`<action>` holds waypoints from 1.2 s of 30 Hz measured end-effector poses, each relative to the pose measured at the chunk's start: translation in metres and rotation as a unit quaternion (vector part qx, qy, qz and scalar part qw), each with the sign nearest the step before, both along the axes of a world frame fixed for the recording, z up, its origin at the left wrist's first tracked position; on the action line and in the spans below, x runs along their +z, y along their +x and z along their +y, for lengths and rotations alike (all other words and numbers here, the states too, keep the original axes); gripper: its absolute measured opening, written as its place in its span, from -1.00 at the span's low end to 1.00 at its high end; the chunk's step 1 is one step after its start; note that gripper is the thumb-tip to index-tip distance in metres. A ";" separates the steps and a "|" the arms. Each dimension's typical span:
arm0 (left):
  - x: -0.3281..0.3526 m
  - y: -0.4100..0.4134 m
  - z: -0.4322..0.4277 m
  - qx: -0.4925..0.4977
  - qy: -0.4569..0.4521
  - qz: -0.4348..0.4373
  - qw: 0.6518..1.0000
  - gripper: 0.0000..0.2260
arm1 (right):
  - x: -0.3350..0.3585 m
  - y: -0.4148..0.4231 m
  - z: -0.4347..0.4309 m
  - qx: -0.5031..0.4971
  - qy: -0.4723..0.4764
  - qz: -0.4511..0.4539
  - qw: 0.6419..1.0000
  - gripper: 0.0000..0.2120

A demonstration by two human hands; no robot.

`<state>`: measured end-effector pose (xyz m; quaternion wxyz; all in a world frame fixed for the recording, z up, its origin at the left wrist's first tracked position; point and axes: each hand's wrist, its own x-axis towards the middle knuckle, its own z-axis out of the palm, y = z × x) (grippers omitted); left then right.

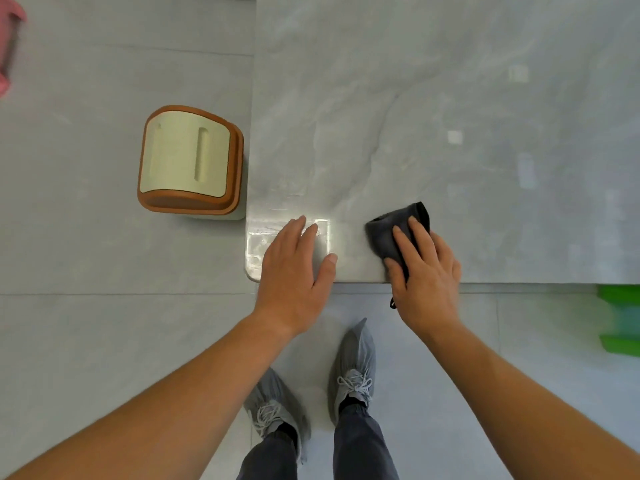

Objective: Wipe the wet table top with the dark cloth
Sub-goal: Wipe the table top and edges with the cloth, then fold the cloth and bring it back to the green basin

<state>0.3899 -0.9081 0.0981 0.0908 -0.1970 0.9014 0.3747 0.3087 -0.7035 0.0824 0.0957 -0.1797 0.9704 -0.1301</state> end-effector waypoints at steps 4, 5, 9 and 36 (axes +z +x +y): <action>0.014 -0.023 0.015 -0.040 -0.006 -0.002 0.999 -0.50 | 0.009 -0.011 0.019 -0.077 0.024 -0.036 0.996 -0.51; 0.015 -0.028 0.019 -0.043 0.004 -0.007 0.999 -0.54 | 0.010 -0.012 0.022 -0.083 0.019 -0.046 0.995 -0.50; 0.017 -0.048 0.047 -0.015 0.072 -0.033 0.997 -0.65 | 0.019 -0.016 0.025 -0.113 -0.105 -0.092 0.984 -0.51; 0.067 -0.164 0.188 0.111 0.313 -0.183 0.925 -0.72 | 0.092 -0.098 0.142 -0.477 -0.466 -0.346 0.661 -0.92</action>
